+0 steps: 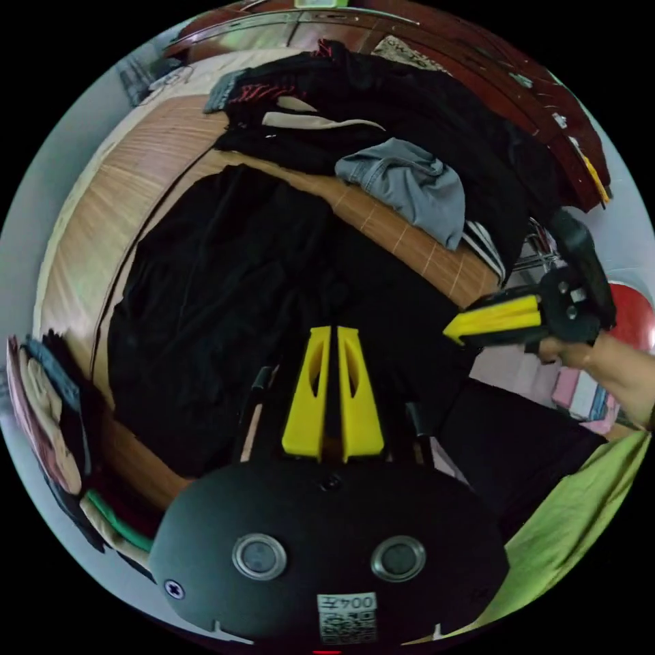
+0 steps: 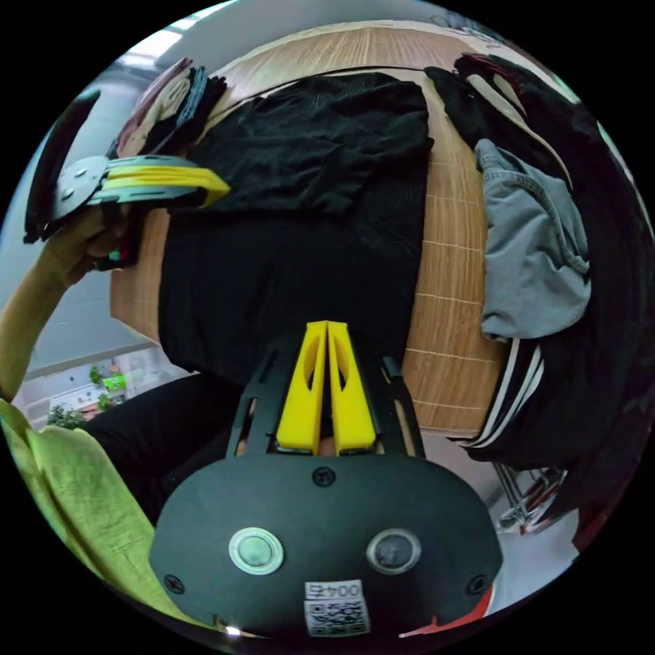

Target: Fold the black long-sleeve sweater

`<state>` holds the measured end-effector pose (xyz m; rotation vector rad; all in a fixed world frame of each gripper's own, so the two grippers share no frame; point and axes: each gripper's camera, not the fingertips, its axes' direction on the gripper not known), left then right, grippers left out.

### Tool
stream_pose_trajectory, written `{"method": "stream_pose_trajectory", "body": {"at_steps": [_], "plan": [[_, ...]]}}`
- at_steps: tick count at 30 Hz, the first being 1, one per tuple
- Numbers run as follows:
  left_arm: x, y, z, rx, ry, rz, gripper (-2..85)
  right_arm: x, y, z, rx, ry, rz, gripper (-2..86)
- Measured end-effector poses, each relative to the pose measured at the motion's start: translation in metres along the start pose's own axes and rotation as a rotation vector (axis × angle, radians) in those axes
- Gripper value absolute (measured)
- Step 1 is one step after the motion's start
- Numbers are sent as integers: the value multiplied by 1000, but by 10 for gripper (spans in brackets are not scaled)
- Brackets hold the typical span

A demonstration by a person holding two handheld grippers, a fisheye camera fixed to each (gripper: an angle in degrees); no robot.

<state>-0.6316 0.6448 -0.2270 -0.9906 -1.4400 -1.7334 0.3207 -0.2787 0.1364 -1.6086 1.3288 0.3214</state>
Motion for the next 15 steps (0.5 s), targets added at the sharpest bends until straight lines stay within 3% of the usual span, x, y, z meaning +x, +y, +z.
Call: {"method": "stream_pose_trajectory", "body": {"at_steps": [7,12,15], "plan": [[-51,250,25,-192,-139,-259,6,-95,-11,49,17,394,-147,-7],[-56,324,18,-158,-263,-291,3,-136,-15,99,-54,486,-221,-7],[-48,344,6,-136,-317,-279,2,-150,-10,111,3,572,-194,-7]]}}
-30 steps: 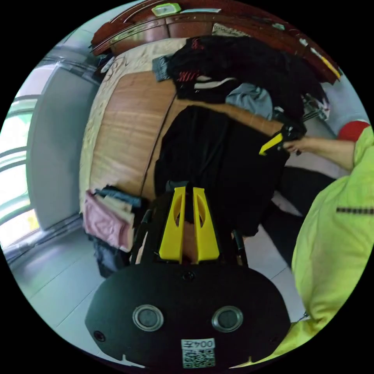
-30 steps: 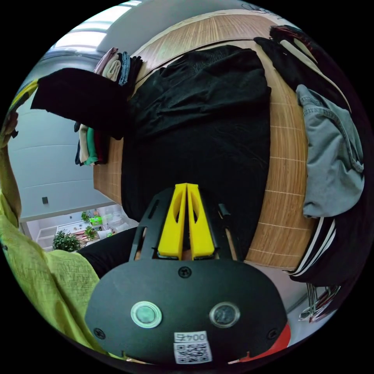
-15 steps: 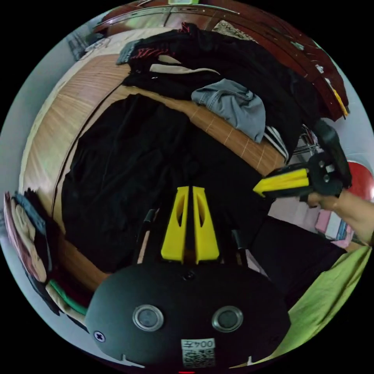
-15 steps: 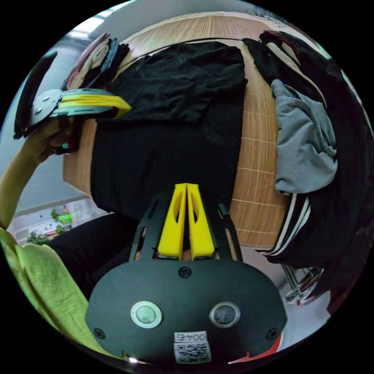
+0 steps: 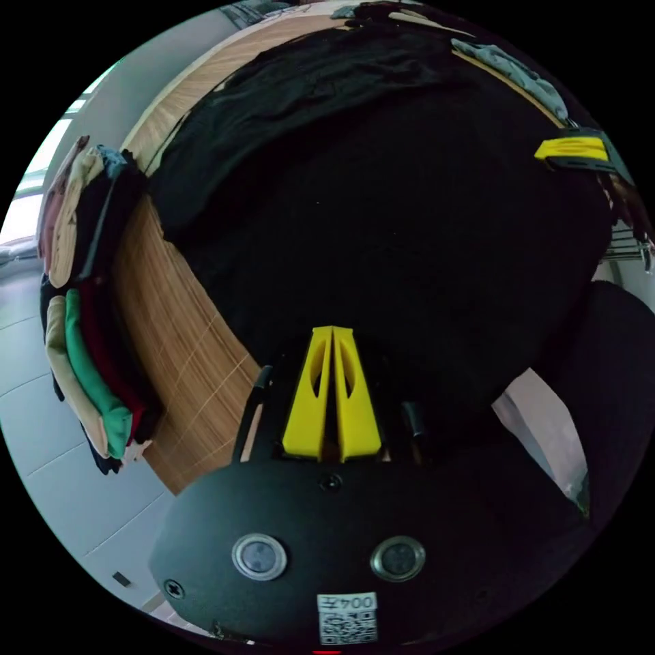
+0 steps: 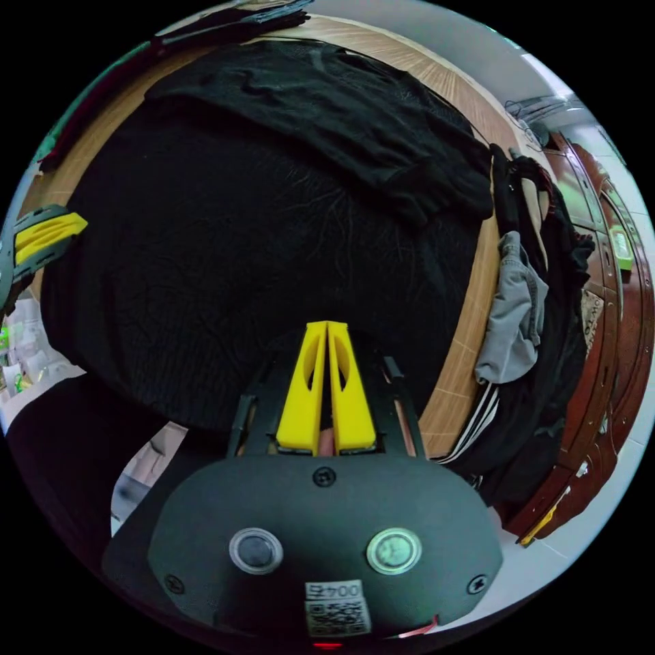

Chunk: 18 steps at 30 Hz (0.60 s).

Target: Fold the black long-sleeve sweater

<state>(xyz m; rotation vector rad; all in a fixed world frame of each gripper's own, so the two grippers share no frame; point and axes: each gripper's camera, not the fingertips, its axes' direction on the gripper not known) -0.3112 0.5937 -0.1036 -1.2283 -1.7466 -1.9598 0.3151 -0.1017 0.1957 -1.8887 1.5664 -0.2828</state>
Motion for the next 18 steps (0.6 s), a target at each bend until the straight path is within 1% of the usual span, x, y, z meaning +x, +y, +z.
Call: {"method": "stream_pose_trajectory", "body": {"at_steps": [4,6,8,9,10,11,12,13,14,15,16,17,18], "plan": [[-10,33,-37,78,-153,-31,1,-15,5,2,23,69,-5,-7],[-22,41,-55,80,-179,-25,1,-16,5,1,18,72,-29,-7],[-45,48,-75,85,-153,-60,1,-10,-3,-3,-54,39,-65,-6],[-66,55,-90,95,-112,-93,2,-7,-7,-6,-78,17,-62,-5],[-91,62,-107,105,-47,-133,2,1,-16,-21,-51,-32,-43,-4],[-105,65,-114,109,-5,-157,2,7,-26,-43,33,-81,-18,-2],[-140,72,-130,111,101,-224,3,10,-33,-55,75,-113,-15,-1],[-180,81,-147,126,253,-297,4,14,-49,-77,154,-168,-19,4],[-202,86,-156,147,325,-349,4,16,-69,-96,227,-209,-30,16],[-248,100,-175,211,433,-471,4,17,-81,-104,259,-233,-37,26],[-293,113,-191,274,499,-593,5,18,-106,-118,316,-291,-65,43],[-315,119,-197,300,526,-652,5,17,-135,-128,358,-351,-98,59],[-360,129,-205,340,592,-770,5,16,-149,-132,376,-380,-116,66]]}}
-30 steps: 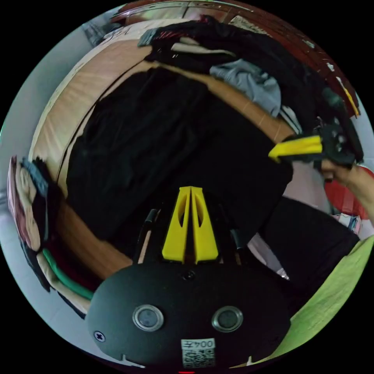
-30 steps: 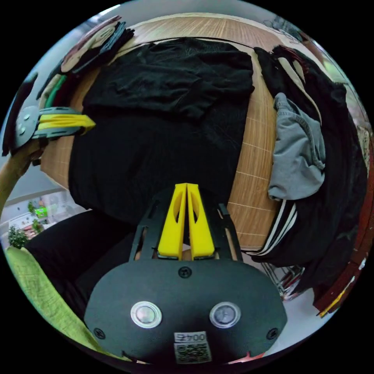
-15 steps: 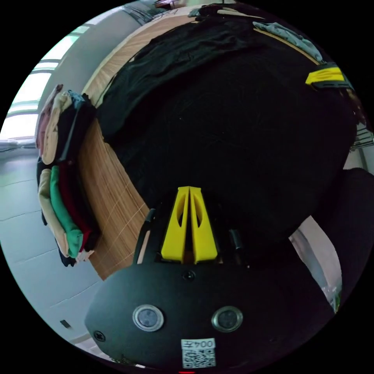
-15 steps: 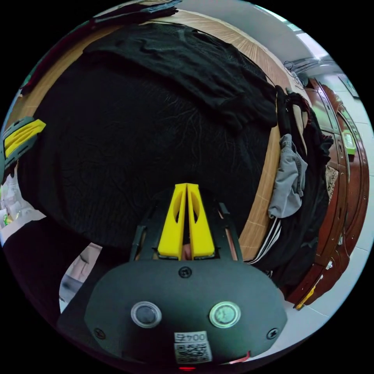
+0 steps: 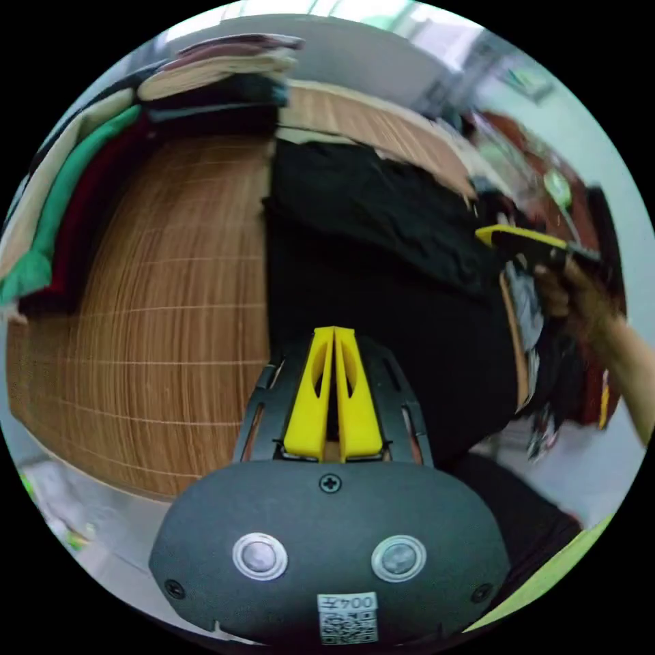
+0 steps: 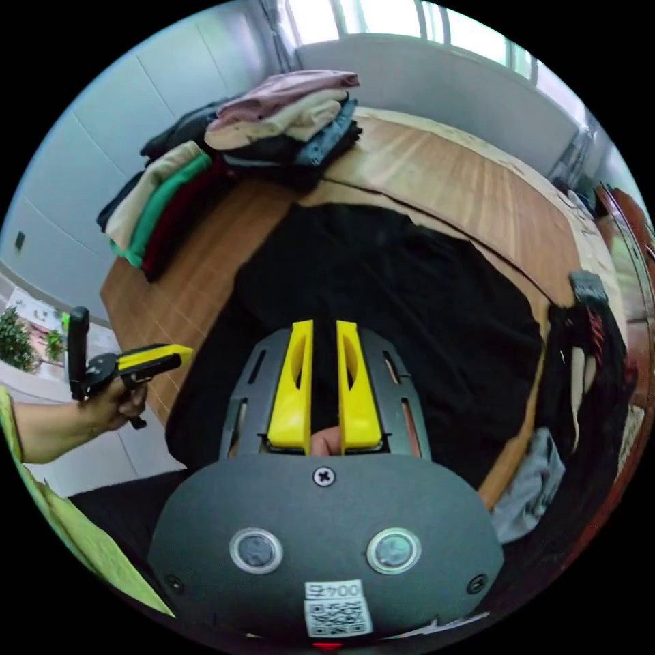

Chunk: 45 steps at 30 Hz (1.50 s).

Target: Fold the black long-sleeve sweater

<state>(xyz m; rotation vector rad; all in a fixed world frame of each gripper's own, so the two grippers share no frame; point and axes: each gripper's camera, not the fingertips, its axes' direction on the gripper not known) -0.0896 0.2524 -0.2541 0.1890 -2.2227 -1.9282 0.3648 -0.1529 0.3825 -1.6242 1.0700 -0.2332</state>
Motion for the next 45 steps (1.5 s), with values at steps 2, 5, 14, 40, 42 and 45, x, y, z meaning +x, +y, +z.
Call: {"method": "stream_pose_trajectory", "body": {"at_steps": [2,5,14,40,42,45], "plan": [[-40,-40,-33,54,125,-173,6,1,-61,18,31,-118,-76,94],[-94,-98,-63,97,351,-400,6,-1,-127,54,-7,-193,-162,115],[-133,-188,-128,92,491,-635,3,-17,-204,128,-160,-139,-307,107],[10,-116,-266,188,164,-437,7,181,-21,-41,34,-89,172,101],[46,-102,-252,155,23,-292,8,201,20,-36,-54,-51,243,100],[86,-79,-212,62,-133,-116,8,205,64,-21,-140,-19,263,102]]}}
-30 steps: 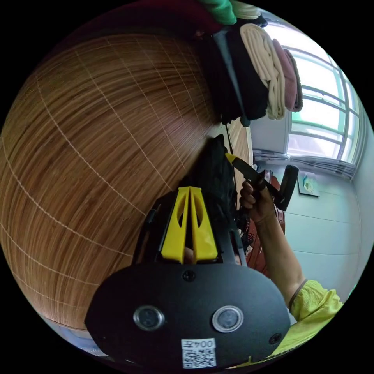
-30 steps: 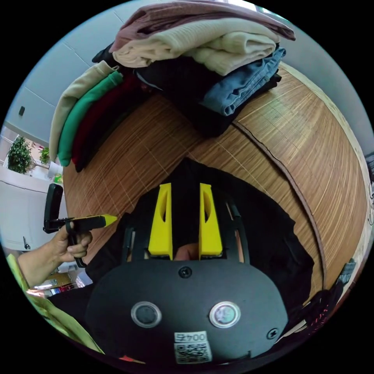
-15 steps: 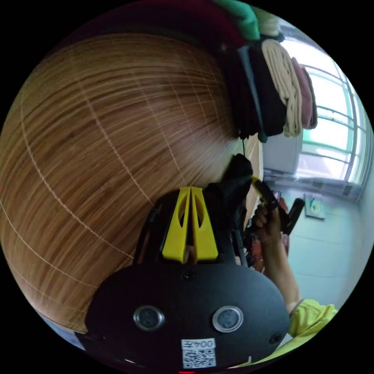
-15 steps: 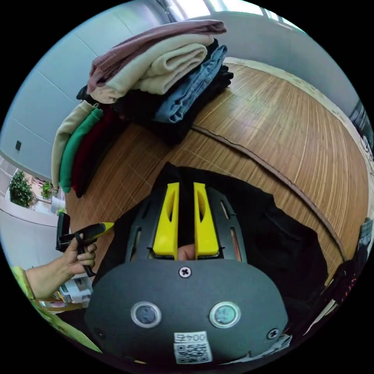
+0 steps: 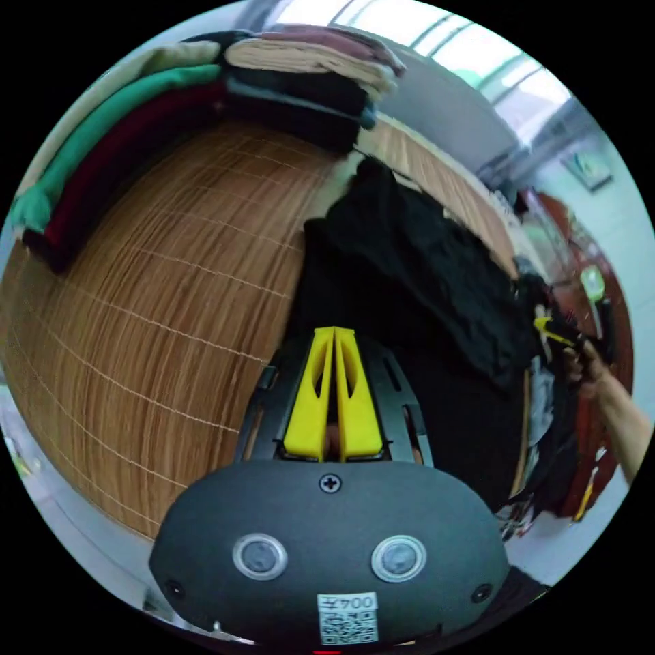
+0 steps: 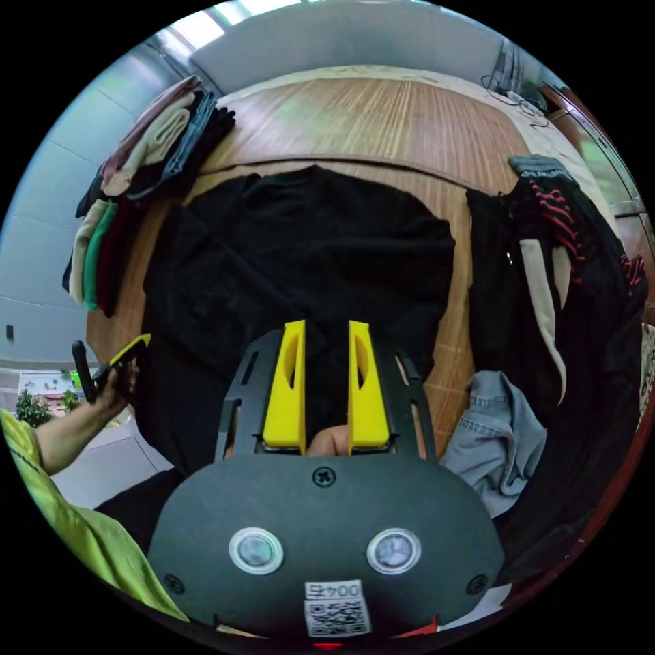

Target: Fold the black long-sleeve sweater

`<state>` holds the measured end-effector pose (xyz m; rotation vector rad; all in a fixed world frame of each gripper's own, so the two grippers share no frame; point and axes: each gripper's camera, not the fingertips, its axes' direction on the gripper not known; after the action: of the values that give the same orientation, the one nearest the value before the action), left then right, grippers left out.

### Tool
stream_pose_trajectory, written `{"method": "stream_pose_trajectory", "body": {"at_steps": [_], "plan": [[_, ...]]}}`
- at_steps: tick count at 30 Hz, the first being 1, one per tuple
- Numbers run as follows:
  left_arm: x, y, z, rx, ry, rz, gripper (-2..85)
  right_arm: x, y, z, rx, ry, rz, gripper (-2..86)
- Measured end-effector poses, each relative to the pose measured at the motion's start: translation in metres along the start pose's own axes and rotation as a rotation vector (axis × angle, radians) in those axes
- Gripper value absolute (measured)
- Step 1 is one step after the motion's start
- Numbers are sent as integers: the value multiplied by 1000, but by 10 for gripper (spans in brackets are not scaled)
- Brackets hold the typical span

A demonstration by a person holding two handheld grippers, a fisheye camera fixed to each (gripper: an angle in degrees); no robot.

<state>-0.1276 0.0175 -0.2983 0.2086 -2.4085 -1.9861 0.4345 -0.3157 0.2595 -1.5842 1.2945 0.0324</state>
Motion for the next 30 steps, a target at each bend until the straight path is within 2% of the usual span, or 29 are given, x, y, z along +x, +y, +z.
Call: {"method": "stream_pose_trajectory", "body": {"at_steps": [7,18,24,26,28,30], "plan": [[21,44,30,62,-10,11,8,-28,25,43,-121,98,-189,109],[41,80,74,57,-13,-8,8,-47,26,35,-99,80,-170,34],[48,91,100,47,-17,3,8,-122,31,-41,49,337,-373,30],[49,93,108,43,-19,11,8,-143,27,-70,72,480,-449,32],[51,97,119,45,-20,14,8,-139,20,-70,46,519,-454,35],[52,100,127,48,-24,16,8,-117,6,-50,-15,464,-388,42]]}}
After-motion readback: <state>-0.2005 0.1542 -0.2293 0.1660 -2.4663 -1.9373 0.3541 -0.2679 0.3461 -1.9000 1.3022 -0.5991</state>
